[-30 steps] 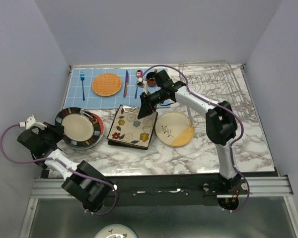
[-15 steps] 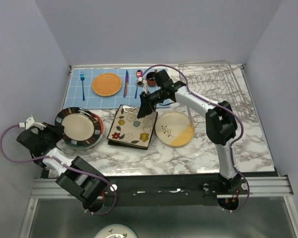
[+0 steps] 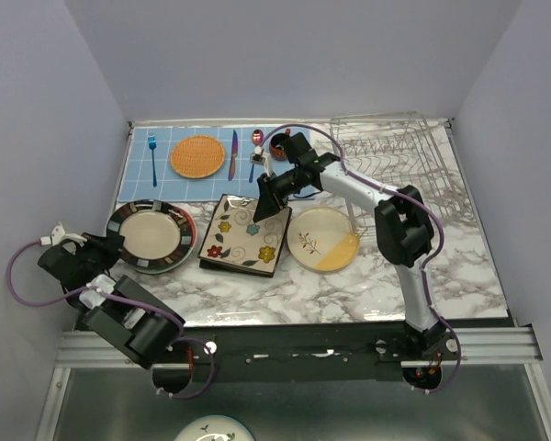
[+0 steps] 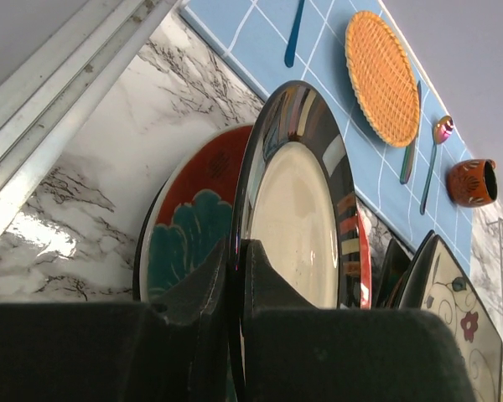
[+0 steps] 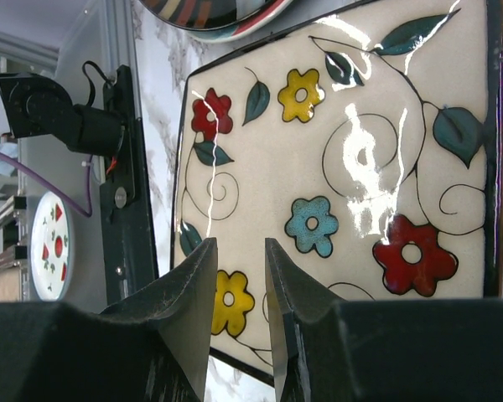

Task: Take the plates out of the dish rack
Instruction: Place the plate at the center of the board.

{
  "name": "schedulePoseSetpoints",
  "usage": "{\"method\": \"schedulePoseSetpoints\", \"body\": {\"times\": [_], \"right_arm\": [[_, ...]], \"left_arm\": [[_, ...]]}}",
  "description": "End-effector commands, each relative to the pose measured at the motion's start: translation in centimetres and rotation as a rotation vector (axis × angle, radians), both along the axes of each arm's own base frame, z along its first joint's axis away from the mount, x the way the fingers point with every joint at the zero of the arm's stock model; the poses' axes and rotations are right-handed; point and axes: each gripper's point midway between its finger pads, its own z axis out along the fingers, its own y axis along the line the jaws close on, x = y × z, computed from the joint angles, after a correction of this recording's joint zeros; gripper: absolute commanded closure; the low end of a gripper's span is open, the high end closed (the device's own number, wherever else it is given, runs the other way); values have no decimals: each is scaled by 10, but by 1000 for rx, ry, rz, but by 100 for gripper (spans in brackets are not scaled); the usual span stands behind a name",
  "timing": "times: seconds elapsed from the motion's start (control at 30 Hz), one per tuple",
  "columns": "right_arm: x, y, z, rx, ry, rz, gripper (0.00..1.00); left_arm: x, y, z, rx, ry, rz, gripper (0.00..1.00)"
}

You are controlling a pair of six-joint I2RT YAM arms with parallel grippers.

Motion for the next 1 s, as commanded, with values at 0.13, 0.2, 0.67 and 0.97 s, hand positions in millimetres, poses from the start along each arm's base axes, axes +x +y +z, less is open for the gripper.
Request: {"method": "schedulePoseSetpoints", "body": {"times": [0.13,0.2,0.67,0.97], "right_arm": [[-1,9,-6,14,16,22,63],[-1,9,-9,10,23,21,63],[-1,10,-11,11,24,26,63],[1,11,-11,9,19,22,63]], "left_arm": [[7,-13,-22,-78,14,-85,100],[7,-13,-24,-82,20,-81,100],[9,-2,-55,-158,129,-71,100],[11,10,-62,-82,161,-98,100]]}}
